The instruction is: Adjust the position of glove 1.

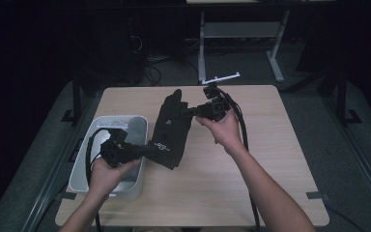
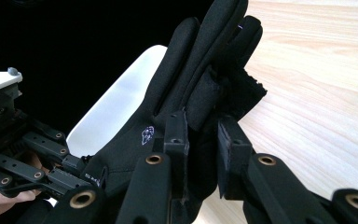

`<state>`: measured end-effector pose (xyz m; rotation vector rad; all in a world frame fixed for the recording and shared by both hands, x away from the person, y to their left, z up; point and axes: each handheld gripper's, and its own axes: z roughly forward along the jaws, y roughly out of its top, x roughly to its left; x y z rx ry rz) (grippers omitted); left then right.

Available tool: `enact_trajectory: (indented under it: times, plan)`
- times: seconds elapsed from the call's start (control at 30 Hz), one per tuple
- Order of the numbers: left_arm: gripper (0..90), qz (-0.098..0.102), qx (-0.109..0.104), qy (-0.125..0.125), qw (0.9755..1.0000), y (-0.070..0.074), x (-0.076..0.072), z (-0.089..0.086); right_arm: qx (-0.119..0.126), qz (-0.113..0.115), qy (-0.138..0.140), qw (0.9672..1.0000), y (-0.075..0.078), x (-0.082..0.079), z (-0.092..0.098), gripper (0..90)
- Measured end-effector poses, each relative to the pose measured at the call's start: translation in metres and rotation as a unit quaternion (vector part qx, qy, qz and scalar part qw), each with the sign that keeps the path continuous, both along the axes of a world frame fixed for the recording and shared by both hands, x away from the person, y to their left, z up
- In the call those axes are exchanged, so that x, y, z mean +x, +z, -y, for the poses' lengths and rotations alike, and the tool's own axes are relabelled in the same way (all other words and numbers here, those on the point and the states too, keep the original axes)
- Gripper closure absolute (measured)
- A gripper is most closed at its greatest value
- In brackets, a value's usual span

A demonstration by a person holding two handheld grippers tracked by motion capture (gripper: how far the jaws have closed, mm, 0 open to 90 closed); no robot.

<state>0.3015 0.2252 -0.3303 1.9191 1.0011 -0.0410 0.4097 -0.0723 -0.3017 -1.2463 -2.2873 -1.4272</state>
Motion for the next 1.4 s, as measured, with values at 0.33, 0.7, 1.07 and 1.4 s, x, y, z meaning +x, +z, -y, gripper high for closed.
enact_trajectory:
  times: [0.33,0.7,1.07,1.4]
  plan:
    - [81.6,0.0,-0.001,0.023,0.9997,0.001,-0.005,-0.029,0.009,-0.002,0.017,0.9998,0.001,0.008,-0.033,76.5]
    - [81.6,-0.002,-0.002,0.049,0.9988,-0.002,-0.01,-0.059,0.011,-0.001,0.04,0.9992,-0.004,0.018,-0.068,76.5]
    - [81.6,-0.01,0.0,0.069,0.9976,-0.01,-0.015,-0.083,0.016,-0.01,0.054,0.9983,-0.013,0.022,-0.098,76.4]
    - [81.6,-0.016,-0.001,0.082,0.9965,-0.017,-0.019,-0.099,0.017,-0.015,0.065,0.9977,-0.022,0.025,-0.117,76.4]
